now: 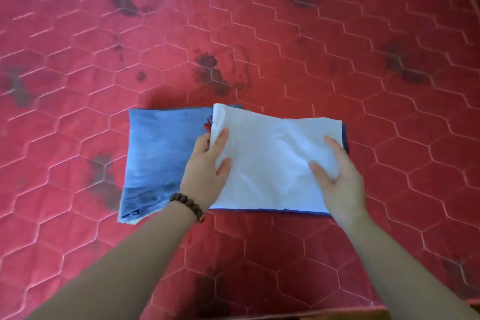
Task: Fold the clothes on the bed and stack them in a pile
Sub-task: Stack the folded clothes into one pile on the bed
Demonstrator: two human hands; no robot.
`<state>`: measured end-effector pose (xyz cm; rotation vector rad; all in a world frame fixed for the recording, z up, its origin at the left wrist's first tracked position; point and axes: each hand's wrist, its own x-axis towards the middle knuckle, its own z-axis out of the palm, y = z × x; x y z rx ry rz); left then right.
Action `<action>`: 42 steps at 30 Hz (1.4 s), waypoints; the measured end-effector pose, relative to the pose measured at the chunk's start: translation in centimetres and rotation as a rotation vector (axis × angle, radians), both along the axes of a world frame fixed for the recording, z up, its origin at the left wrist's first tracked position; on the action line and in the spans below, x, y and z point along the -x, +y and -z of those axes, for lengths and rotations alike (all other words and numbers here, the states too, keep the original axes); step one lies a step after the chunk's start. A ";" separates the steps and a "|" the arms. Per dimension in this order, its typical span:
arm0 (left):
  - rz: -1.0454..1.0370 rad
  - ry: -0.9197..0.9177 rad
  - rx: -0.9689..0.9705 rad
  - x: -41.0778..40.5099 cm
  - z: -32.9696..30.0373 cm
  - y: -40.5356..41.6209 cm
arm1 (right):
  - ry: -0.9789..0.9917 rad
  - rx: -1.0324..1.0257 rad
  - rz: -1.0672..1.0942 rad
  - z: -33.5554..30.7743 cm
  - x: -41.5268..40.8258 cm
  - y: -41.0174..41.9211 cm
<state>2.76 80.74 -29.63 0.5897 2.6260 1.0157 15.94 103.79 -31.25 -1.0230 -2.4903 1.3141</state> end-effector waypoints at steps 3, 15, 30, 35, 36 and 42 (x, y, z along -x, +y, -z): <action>-0.111 0.059 -0.013 3.4 -0.3 -6.8 | 0.058 0.000 -0.114 -0.1 5.4 -5.1; -0.338 -0.349 -0.002 8.8 7.7 -16.9 | -0.298 -0.036 -0.326 5.7 12.9 -11.8; -0.222 -0.387 -0.049 10.6 7.2 -18.2 | -0.229 -0.096 -0.298 5.9 13.2 -14.2; -0.250 -0.286 -0.069 10.5 7.5 -18.2 | -0.085 -0.238 -0.300 5.2 13.2 -14.4; -0.250 -0.283 -0.076 10.4 7.5 -18.4 | -0.090 -0.253 -0.306 5.3 13.2 -14.4; -0.291 -0.085 0.141 10.3 6.4 -17.3 | -0.356 -0.474 -0.250 4.8 13.8 -14.9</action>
